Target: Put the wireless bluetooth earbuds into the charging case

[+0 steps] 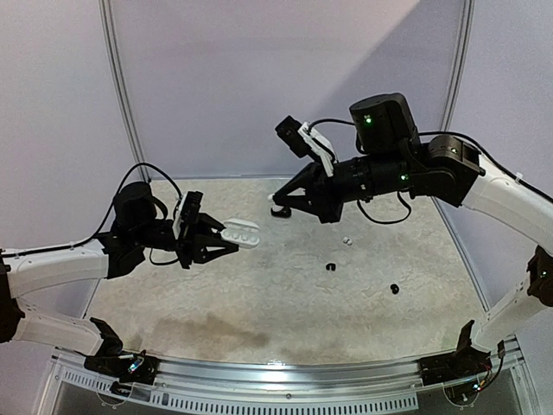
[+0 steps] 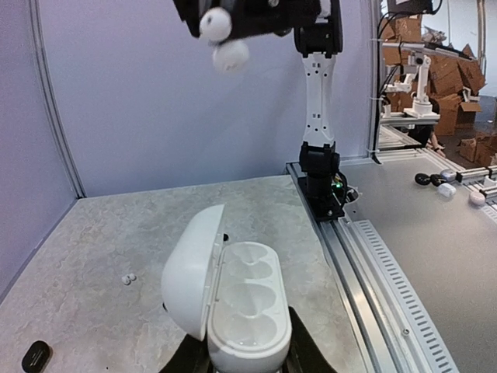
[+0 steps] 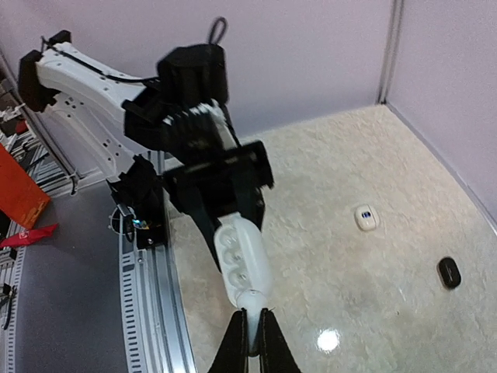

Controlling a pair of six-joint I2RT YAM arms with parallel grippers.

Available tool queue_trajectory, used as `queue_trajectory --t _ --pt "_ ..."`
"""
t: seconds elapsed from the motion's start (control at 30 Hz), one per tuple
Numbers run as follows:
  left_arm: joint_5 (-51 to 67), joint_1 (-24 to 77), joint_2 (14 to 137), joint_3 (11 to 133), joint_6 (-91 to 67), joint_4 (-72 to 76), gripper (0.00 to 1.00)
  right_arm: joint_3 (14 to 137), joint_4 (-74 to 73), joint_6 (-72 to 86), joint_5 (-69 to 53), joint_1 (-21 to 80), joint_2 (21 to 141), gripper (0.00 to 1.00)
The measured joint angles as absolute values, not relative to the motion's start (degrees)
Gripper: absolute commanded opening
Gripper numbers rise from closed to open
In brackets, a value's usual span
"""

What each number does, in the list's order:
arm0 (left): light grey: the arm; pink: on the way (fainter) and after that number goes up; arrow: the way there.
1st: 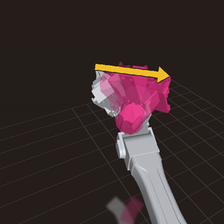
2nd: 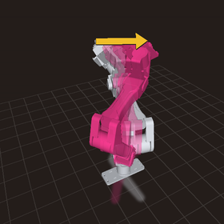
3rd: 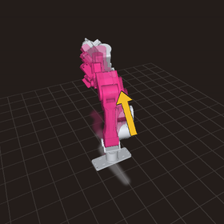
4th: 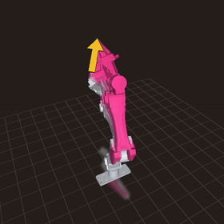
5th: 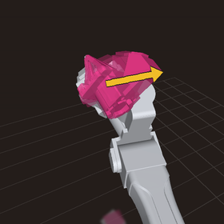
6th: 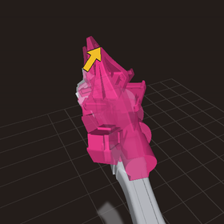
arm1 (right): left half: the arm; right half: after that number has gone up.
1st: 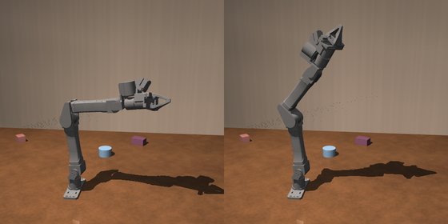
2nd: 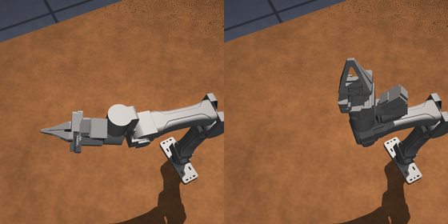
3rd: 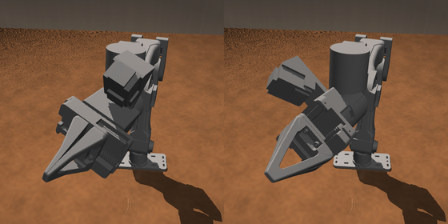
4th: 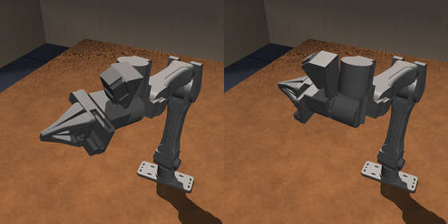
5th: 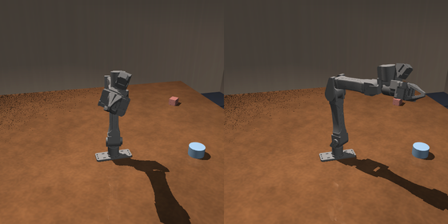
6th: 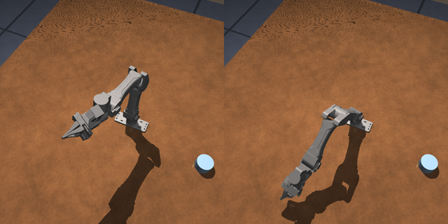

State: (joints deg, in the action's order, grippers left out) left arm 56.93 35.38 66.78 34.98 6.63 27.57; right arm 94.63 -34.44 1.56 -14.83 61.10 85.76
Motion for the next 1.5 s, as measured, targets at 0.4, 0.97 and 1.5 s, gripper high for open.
queue_trajectory --t 0.4,0.97,1.5 --pt "58.06 36.45 66.74 35.33 9.26 20.93 0.00 114.04 -46.17 -14.79 -10.90 69.65 102.06 0.00" --pt "56.69 37.89 66.65 35.97 12.56 17.56 0.00 115.98 -51.13 -23.57 -7.20 70.28 106.89 0.00" --pt "55.66 38.09 66.63 36.03 13.58 17.17 0.00 117.23 -52.86 -26.09 -3.84 70.50 108.90 0.00"
